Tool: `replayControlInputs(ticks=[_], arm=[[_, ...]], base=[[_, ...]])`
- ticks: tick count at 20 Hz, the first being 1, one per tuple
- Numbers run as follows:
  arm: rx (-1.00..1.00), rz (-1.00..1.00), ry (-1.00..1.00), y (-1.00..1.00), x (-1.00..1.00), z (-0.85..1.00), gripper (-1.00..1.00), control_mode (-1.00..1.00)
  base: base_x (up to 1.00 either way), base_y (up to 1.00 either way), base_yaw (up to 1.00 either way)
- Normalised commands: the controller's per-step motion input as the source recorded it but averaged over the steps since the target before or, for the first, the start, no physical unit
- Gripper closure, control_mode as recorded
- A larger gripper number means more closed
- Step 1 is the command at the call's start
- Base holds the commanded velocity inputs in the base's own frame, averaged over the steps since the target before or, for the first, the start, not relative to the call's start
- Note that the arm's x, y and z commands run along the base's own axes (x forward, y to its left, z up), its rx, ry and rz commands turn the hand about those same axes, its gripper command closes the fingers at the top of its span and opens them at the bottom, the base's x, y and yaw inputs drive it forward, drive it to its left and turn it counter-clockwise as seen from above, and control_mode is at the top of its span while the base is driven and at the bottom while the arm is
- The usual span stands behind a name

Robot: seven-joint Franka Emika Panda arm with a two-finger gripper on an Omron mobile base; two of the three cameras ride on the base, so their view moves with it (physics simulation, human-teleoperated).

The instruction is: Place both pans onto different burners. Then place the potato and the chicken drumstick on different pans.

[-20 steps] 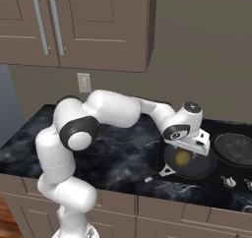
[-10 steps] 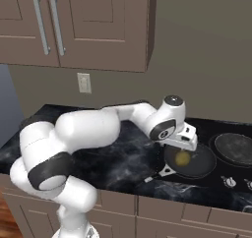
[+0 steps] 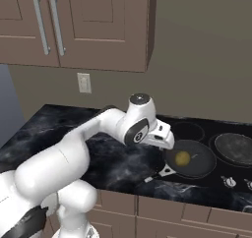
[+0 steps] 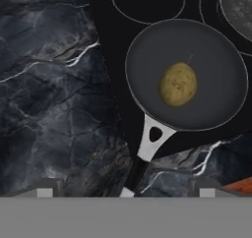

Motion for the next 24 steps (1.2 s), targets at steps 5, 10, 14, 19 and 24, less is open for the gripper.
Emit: replayControlInputs(ticks=[5,10,14,19,24], arm=[[0.05,0.00,0.00,0.47,-0.21,0.38,-1.00,-1.00],[0.05,0.00,0.00,0.49,-0.13,0.46,-1.00,-1.00],[0.05,0.01,0.00,0.24,-0.26,0.22,-1.00,-1.00],[0.04,0.07,0.00,0.22,-0.28,0.05,-1.00,-1.00],[0.00,0.04,-0.02,0.54,-0.34,0.00,-1.00,-1.00]], base=[[0.00,0.00,0.00],[0.00,0.00,0.00],[0.00,0.00,0.00],[0.00,0.00,0.00],[0.00,0.00,0.00]])
